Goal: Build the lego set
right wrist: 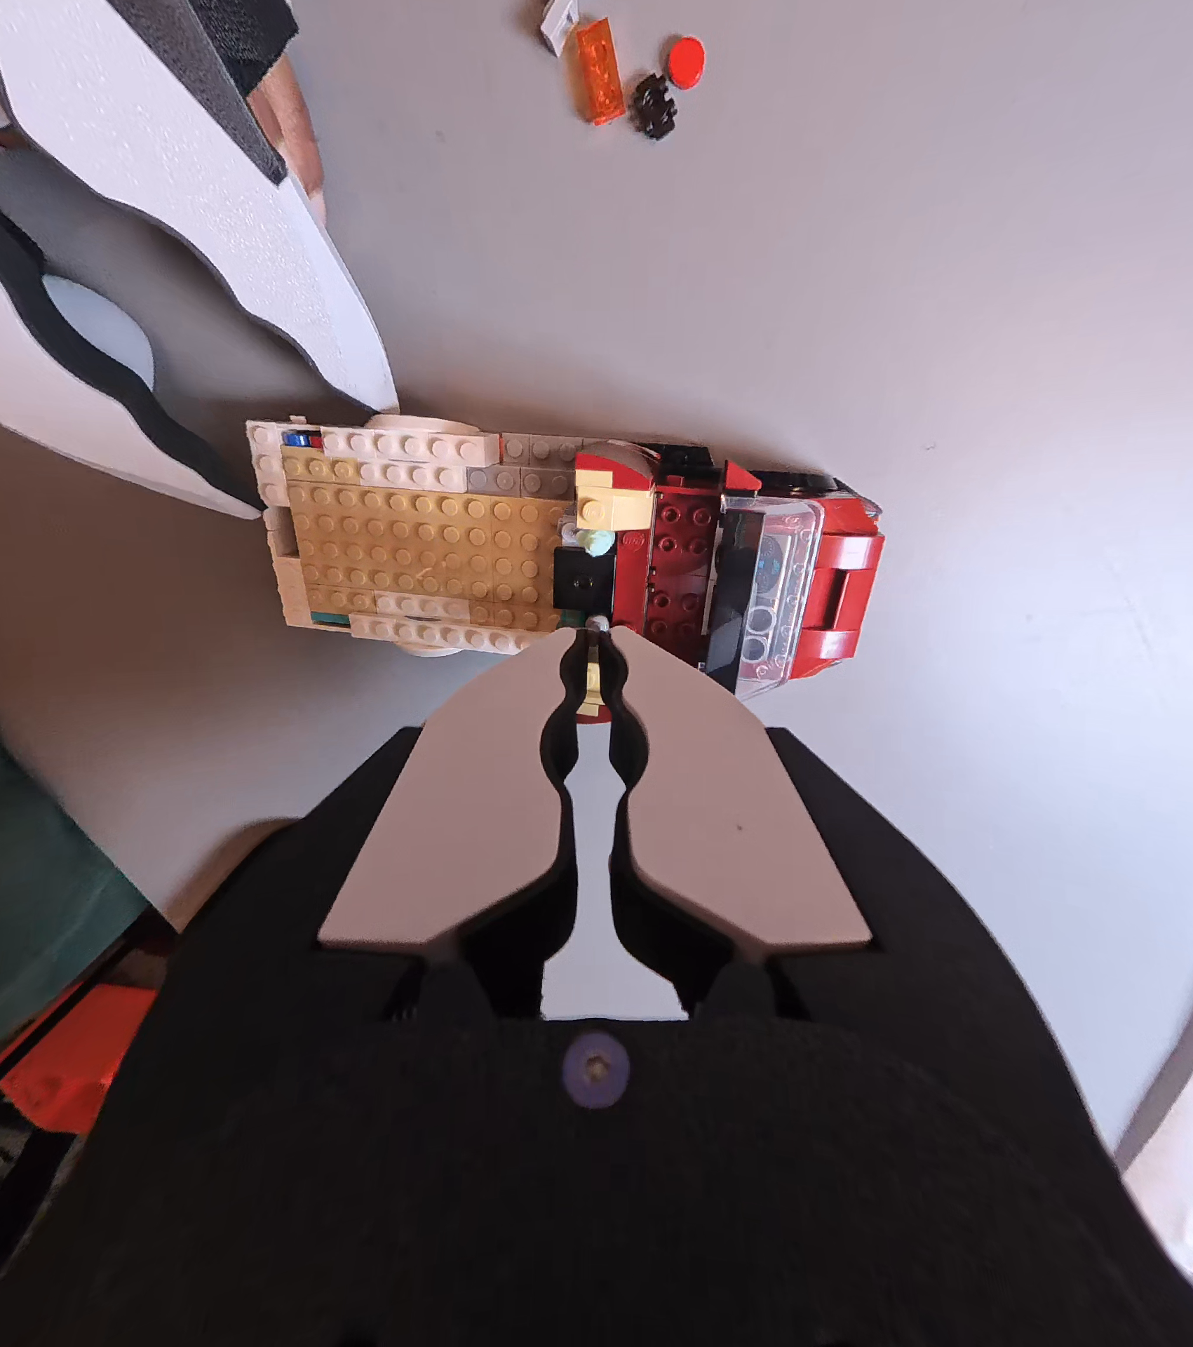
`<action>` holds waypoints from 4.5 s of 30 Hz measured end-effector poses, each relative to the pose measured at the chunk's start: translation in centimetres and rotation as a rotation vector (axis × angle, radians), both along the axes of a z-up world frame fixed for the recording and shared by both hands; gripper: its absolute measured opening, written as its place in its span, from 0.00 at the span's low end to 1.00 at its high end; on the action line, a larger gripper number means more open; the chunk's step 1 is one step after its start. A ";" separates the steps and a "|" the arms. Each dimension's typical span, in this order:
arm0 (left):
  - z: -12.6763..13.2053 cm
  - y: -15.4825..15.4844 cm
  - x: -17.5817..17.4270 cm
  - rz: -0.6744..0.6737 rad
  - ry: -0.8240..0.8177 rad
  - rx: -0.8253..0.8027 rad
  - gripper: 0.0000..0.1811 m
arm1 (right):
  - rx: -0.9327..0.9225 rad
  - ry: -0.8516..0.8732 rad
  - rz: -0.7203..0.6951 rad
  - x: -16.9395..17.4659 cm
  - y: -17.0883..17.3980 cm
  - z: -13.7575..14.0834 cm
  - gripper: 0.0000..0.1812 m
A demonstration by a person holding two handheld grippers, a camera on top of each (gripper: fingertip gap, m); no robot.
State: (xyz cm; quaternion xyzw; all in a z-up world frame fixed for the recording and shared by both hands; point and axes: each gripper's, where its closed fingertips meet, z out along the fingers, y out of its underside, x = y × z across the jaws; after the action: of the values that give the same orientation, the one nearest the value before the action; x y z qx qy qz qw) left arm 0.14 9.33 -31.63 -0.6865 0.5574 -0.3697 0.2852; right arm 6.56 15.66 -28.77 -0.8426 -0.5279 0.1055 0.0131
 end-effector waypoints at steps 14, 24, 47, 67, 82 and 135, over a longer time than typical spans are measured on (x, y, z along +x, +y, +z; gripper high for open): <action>0.0 0.0 0.0 0.001 0.000 -0.001 0.26 | -0.019 -0.069 0.030 0.0 -0.1 -0.1 0.02; 0.0 0.0 0.0 0.000 0.000 -0.001 0.26 | -0.016 -0.081 0.033 0.0 -0.1 -0.1 0.02; 0.0 -0.8 0.2 -0.011 -0.005 0.002 0.27 | 0.439 0.138 -0.015 -1.4 0.4 -1.2 0.15; 0.0 -0.9 0.3 -0.011 -0.006 -0.003 0.26 | 0.394 0.139 -0.103 -1.4 0.4 -1.5 0.14; 0.0 -0.8 0.3 -0.005 -0.008 -0.009 0.26 | 0.331 0.128 0.002 0.2 -0.7 0.8 0.03; 0.9 2.3 -2.4 0.127 -0.022 0.049 0.26 | 0.648 0.980 -0.385 3.4 2.9 5.1 0.28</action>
State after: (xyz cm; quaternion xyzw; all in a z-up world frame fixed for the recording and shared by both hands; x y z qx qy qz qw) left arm -2.23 11.63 -30.71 -0.7090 0.5185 -0.3449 0.3309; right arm 10.01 18.60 -23.66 -0.7296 -0.3042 0.3104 0.5279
